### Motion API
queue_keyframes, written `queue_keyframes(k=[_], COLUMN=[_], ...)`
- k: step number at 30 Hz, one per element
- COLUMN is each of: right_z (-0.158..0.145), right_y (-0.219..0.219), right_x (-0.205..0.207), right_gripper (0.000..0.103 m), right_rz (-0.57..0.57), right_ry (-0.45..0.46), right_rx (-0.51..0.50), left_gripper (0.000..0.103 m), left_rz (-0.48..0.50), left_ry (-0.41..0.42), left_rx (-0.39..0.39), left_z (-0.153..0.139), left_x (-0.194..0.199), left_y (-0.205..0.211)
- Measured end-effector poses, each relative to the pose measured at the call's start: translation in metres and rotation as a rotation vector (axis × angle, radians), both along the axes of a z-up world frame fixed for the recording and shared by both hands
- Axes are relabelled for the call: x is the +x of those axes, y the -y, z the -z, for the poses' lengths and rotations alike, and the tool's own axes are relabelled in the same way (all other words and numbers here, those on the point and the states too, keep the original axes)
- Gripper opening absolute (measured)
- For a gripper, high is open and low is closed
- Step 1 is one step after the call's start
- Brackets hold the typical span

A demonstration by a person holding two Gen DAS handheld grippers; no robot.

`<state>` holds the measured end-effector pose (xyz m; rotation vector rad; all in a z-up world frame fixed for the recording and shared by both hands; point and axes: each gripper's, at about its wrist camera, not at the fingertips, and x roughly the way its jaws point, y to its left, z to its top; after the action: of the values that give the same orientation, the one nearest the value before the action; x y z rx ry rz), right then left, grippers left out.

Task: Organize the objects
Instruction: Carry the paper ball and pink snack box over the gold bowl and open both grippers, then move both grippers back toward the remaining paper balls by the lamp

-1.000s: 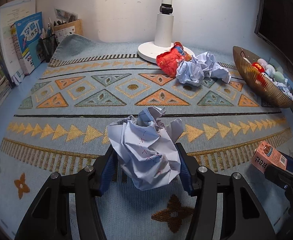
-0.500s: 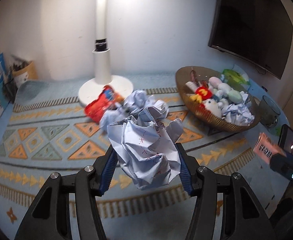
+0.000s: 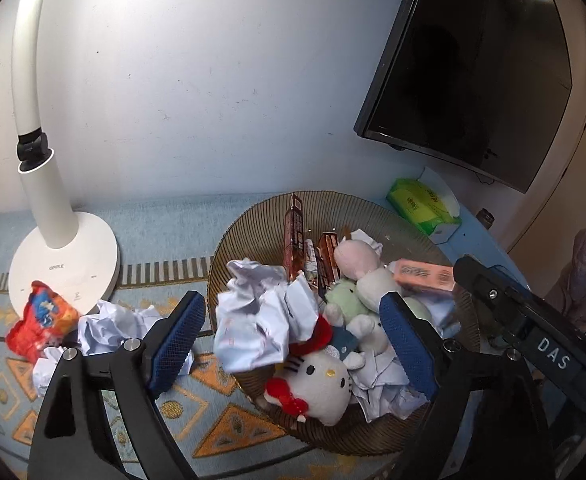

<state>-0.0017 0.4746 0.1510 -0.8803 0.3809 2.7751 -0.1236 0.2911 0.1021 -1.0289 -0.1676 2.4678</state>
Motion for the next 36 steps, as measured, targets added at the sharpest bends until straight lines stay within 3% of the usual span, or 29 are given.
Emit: queue_keyframes(k=[2,6,10,12,13,15,19,24,28,31,36], right_z=[0.004,0.005,0.01,0.016,0.019,0.028,0.049,0.088,0.117,0.123,0.127], right_y=[-0.008,0.007,0.055,0.09,0.106,0.134,0.167,0.178,0.175,0.172,0.192], right_x=[0.012,0.044,0.076,0.092,0.099,0.108,0.114,0.087,0.076,0.071,0.069], right_gripper=[0.061,0.065,0.066,0.068,0.071,0.095,0.099,0.099,0.099,0.1,0.103], right_rz=[-0.008,-0.043,-0.183,-0.281,-0.32,-0.378,-0.386,-0.365,-0.303,-0.262,-0.249], right_ry=[-0.008,-0.021,0.006,0.026,0.036,0.047,0.015,0.168,0.269,0.296,0.346], right_rx=[-0.059,-0.068,-0.048,-0.02,-0.006,0.009,0.008,-0.071,-0.094,-0.085,0.062], left_gripper=[0.088,0.088,0.088,0.088,0.088,0.096,0.102,0.102,0.102,0.102,0.102], left_rz=[-0.004,-0.037,-0.106,-0.144,-0.165,-0.229,-0.352,-0.432,-0.425,-0.433,-0.394], left_ry=[-0.004,-0.008,-0.071,-0.063,-0.055,-0.048,-0.01,0.024,0.067,0.051,0.099], left_rx=[0.023,0.016,-0.089,-0.098,-0.092,-0.106,-0.149,-0.165,-0.164,-0.231,-0.27], left_z=[-0.001,0.001,0.002,0.008,0.012,0.022,0.047,0.071,0.085,0.086,0.093], left_x=[0.009,0.033,0.071,0.09,0.099,0.116,0.13,0.133,0.13,0.132,0.127], left_y=[0.014,0.052,0.091,0.118,0.132,0.16,0.212,0.255,0.259,0.249,0.241])
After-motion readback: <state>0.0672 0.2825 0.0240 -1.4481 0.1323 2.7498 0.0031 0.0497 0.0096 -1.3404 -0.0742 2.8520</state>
